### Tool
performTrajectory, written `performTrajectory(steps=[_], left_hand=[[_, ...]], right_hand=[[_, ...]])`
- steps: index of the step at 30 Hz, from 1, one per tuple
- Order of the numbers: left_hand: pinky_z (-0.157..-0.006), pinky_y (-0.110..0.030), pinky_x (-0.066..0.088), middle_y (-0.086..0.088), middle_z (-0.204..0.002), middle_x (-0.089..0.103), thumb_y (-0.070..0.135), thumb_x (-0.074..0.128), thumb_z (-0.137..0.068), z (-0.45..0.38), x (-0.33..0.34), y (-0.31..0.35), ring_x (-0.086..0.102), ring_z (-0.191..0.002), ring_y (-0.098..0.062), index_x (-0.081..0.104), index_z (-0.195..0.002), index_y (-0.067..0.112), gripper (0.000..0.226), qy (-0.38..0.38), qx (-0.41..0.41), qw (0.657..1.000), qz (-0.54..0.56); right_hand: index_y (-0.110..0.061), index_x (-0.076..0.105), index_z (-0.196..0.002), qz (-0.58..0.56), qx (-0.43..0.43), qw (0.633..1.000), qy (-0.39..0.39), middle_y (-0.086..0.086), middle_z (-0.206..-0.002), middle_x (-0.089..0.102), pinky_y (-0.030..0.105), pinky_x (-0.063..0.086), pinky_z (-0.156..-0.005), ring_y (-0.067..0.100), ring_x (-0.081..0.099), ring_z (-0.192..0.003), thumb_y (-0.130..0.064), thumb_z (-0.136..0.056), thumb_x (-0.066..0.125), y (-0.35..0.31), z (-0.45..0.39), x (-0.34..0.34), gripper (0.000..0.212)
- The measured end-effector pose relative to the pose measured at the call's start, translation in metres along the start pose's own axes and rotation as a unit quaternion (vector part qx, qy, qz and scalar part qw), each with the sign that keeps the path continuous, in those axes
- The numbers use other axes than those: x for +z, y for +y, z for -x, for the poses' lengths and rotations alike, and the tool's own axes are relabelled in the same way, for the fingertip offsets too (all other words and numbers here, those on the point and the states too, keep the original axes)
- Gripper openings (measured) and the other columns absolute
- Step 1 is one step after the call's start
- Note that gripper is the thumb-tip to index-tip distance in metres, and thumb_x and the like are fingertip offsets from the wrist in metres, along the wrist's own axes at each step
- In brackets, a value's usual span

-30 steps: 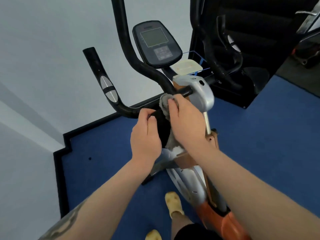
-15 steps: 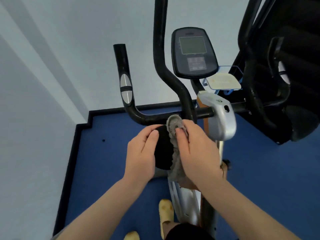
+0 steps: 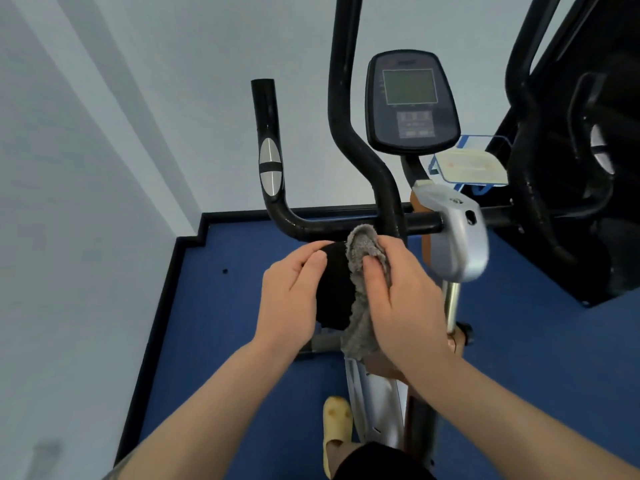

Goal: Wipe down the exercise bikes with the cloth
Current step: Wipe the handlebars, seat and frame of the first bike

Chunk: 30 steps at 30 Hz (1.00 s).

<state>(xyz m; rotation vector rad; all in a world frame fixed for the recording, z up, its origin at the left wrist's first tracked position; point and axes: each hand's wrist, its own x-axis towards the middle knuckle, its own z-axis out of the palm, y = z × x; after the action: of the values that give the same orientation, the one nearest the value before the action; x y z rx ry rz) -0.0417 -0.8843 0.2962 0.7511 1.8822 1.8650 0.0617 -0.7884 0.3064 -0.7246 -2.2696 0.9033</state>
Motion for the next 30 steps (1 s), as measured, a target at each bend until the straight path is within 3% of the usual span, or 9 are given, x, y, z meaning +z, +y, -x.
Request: performTrajectory(steps=[4,7,9,12,15,23,27,30], left_hand=[[-0.083,-0.024,0.054,0.011,-0.1,0.075,0.027,0.046,-0.094,-0.001,-0.004,-0.001,0.068,-0.098,-0.007,0.073,-0.107,0.029,0.03,-0.021,-0.001,1.0,-0.001],[-0.086,-0.019,0.05,0.016,-0.108,0.072,0.031,0.043,-0.098,0.003,-0.007,-0.005,0.065,-0.104,-0.003,0.067,-0.117,0.03,0.03,-0.047,0.005,0.999,-0.002],[-0.086,-0.012,0.047,0.02,-0.113,0.068,0.032,0.041,-0.101,0.01,-0.006,-0.009,0.062,-0.108,0.001,0.061,-0.125,0.029,0.032,-0.053,0.014,0.999,-0.001],[-0.083,-0.005,0.044,0.027,-0.113,0.064,0.032,0.04,-0.101,0.016,-0.003,-0.013,0.059,-0.108,0.006,0.056,-0.129,0.03,0.032,-0.046,0.024,0.999,0.003],[-0.081,-0.005,0.043,0.03,-0.11,0.062,0.029,0.039,-0.101,0.016,0.001,-0.014,0.058,-0.106,0.007,0.054,-0.125,0.035,0.028,-0.035,0.032,0.999,0.013],[-0.085,-0.007,0.043,0.026,-0.113,0.063,0.03,0.038,-0.102,0.015,0.0,-0.02,0.058,-0.11,0.003,0.055,-0.125,0.035,0.03,-0.034,0.053,0.998,0.004],[-0.086,-0.005,0.042,0.026,-0.114,0.064,0.029,0.038,-0.102,0.015,0.006,-0.023,0.058,-0.11,0.005,0.057,-0.126,0.031,0.031,-0.01,0.062,0.998,0.015],[-0.086,-0.006,0.043,0.025,-0.115,0.064,0.033,0.038,-0.1,0.016,0.009,-0.025,0.058,-0.111,0.004,0.058,-0.128,0.027,0.035,0.006,0.052,0.998,0.027]], right_hand=[[-0.032,0.054,-0.119,-0.042,0.043,0.998,0.036,-0.017,-0.101,0.06,0.012,0.043,-0.078,-0.001,0.057,-0.096,-0.035,-0.101,0.04,0.003,0.012,0.006,0.022],[-0.023,0.051,-0.129,-0.1,0.097,0.987,0.081,-0.011,-0.115,0.061,0.022,0.047,-0.091,0.001,0.056,-0.107,-0.031,-0.102,0.042,-0.008,0.02,0.018,0.03],[-0.027,0.05,-0.116,-0.053,0.096,0.991,0.078,-0.011,-0.101,0.062,0.034,0.051,-0.082,0.006,0.06,-0.094,-0.031,-0.102,0.041,-0.014,0.012,0.016,0.018],[-0.03,0.044,-0.098,0.068,0.085,0.994,-0.021,-0.012,-0.08,0.056,0.037,0.043,-0.065,0.016,0.057,-0.075,-0.038,-0.102,0.035,-0.015,-0.009,-0.001,0.013],[-0.027,0.046,-0.097,0.07,0.077,0.994,-0.036,-0.01,-0.079,0.056,0.034,0.036,-0.061,0.016,0.055,-0.073,-0.037,-0.104,0.034,-0.015,-0.007,-0.006,0.016],[-0.032,0.037,-0.094,0.084,0.039,0.995,-0.044,-0.008,-0.077,0.051,0.038,0.043,-0.061,0.017,0.054,-0.069,-0.036,-0.103,0.029,-0.01,-0.004,-0.005,0.012],[-0.029,0.035,-0.096,0.14,0.006,0.989,-0.042,-0.011,-0.074,0.048,0.033,0.033,-0.055,0.008,0.048,-0.061,-0.036,-0.101,0.026,-0.007,-0.007,-0.003,0.012],[-0.028,0.034,-0.099,0.164,-0.004,0.985,-0.059,-0.01,-0.074,0.048,0.031,0.027,-0.05,0.01,0.045,-0.059,-0.036,-0.102,0.026,-0.006,-0.009,-0.006,0.012]])
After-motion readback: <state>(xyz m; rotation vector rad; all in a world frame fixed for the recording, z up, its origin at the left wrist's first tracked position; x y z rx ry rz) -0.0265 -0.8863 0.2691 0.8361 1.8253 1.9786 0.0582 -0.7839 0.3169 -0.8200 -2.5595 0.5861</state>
